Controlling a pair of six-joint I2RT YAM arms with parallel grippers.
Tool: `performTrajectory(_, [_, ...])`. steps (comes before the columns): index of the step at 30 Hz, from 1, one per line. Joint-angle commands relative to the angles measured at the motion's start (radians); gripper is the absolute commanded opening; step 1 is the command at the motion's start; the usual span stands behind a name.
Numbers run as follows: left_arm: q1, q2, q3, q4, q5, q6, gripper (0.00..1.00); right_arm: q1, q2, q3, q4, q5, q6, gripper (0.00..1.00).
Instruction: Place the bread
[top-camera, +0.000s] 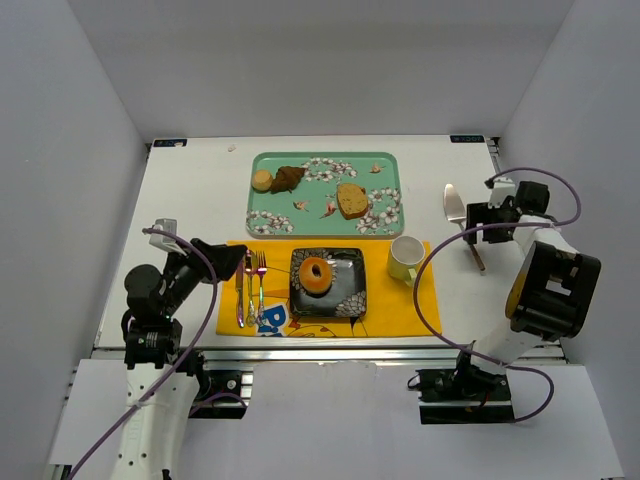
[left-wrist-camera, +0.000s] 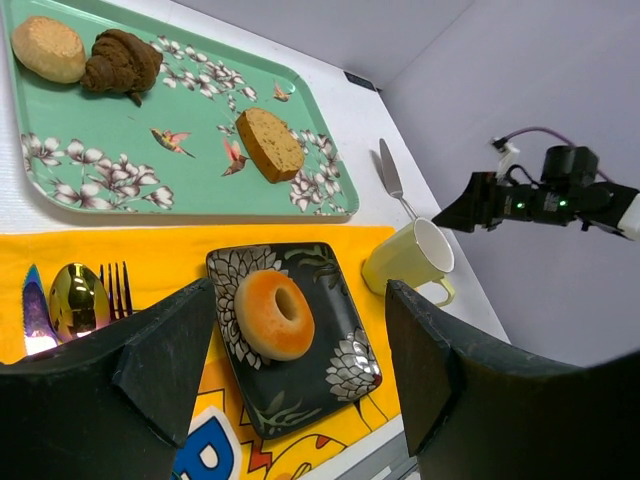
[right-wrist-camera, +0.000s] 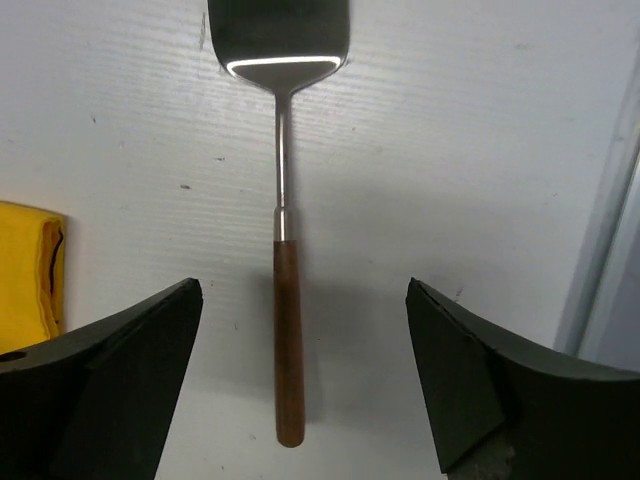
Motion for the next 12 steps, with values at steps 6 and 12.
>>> performTrajectory(6, [-0.005,0.040,0.042,0.005,0.006,0.019,0.78,-0.011,-0.149,0.282,-0.087,-0.094,0.044,0.89])
performTrajectory(12, [-0.004,0.077,0.067,0.015,0.015,0.022,0.78,0.091,-0.177,0.407,-0.081,-0.189,0.204,0.90])
